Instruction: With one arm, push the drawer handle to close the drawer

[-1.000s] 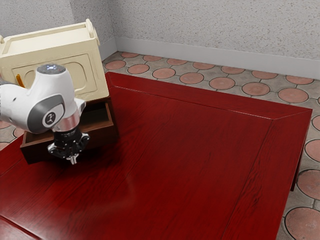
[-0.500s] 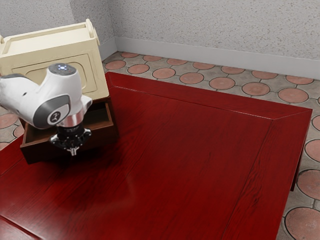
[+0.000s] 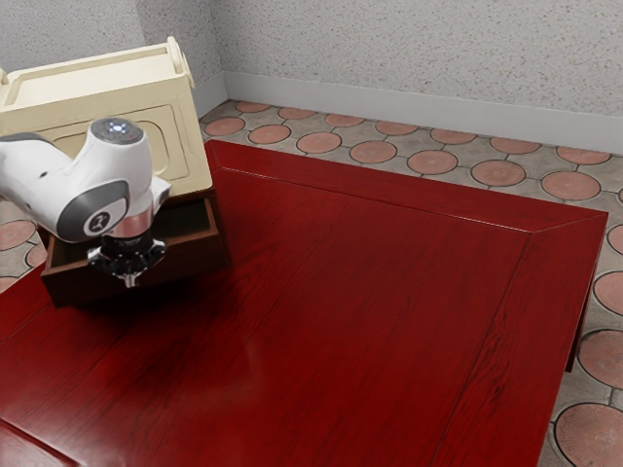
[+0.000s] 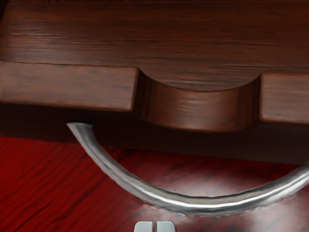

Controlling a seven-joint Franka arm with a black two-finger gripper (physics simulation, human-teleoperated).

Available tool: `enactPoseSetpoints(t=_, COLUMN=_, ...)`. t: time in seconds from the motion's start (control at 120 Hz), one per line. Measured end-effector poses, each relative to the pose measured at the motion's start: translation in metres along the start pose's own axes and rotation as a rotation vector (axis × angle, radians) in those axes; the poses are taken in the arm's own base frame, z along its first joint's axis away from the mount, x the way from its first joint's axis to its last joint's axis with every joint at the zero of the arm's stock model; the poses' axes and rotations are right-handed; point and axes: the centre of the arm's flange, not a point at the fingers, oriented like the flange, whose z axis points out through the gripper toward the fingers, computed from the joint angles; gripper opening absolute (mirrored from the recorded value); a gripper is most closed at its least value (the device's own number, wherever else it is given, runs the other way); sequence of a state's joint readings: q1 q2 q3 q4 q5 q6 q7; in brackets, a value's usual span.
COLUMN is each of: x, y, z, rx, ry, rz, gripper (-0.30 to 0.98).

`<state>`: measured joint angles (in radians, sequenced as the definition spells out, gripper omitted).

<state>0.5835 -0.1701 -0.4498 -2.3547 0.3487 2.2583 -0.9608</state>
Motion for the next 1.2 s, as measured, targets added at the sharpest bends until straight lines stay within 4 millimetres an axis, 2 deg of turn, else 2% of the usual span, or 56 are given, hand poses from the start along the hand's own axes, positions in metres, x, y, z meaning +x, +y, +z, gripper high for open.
enactPoseSetpoints(t=0.233, x=0.023, y=-0.007, z=0.009, rx=0.016, ry=0.015, rz=0.03, gripper=-0.1)
enactPoseSetpoints(t=0.433, x=0.042, y=-0.004, z=0.016, rx=0.03, ry=0.033, rz=0.078, gripper=-0.1)
enactPoseSetpoints(t=0.875, x=0.076, y=0.016, z=0.036, rx=0.029, ry=0.029, rz=0.159, gripper=-0.1)
enactPoseSetpoints(t=1.2, x=0.089, y=0.03, z=0.05, rx=0.071, ry=0.068, rz=0.233, gripper=-0.1)
